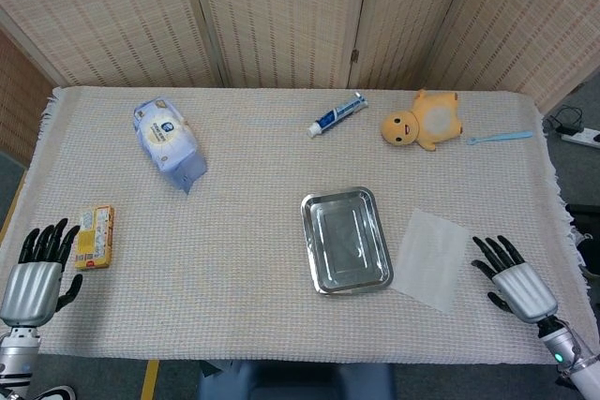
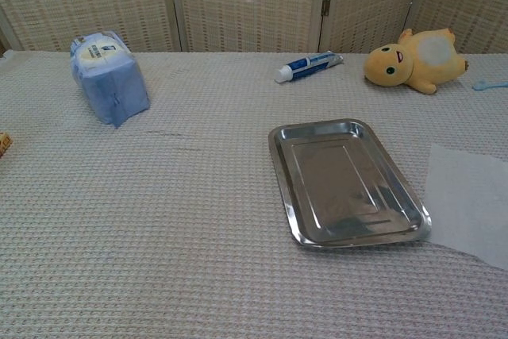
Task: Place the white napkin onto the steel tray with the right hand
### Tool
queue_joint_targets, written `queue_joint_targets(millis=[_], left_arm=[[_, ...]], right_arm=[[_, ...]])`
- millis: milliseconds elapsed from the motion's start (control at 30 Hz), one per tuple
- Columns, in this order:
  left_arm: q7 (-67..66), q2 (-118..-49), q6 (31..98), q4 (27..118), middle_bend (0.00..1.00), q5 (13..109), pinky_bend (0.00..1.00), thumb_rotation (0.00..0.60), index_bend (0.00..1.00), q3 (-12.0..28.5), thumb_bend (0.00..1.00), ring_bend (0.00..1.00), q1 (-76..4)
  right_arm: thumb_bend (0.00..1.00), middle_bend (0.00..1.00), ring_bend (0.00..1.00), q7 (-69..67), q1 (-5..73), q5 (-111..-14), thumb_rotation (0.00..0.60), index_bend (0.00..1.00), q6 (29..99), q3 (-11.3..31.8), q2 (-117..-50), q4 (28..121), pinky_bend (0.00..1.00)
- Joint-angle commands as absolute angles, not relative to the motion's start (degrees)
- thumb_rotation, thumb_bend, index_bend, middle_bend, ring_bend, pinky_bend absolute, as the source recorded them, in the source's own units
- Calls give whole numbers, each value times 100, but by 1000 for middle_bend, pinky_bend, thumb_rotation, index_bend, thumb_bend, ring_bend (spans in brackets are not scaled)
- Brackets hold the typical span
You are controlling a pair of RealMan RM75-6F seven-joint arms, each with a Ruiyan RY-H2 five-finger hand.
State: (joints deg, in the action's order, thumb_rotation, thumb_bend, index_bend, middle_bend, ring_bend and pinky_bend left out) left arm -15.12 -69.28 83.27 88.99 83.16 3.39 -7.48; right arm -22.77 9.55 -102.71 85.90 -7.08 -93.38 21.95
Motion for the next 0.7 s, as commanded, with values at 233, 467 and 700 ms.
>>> queue_joint_targets(millis=[233,467,700], left_arm=[[-1514,-6929,8330,8891,0,8286,0,600,0,349,446,0,-750],[-1523,-6930,8362,8873,0,8271,0,600,0,360,447,0,-742],[-1542,-6933,8384,8867,0,8258,0,600,0,365,447,0,-735]], right_arm=[[307,0,0,-2621,1170,-10249,600,317,8502,-800,-10074,1339,0],[307,3,0,-2645,1210,-10168,600,344,8565,-789,-10290,1127,0],[328,6,0,-2574,1238,-10122,600,360,8544,-812,-10397,991,0]])
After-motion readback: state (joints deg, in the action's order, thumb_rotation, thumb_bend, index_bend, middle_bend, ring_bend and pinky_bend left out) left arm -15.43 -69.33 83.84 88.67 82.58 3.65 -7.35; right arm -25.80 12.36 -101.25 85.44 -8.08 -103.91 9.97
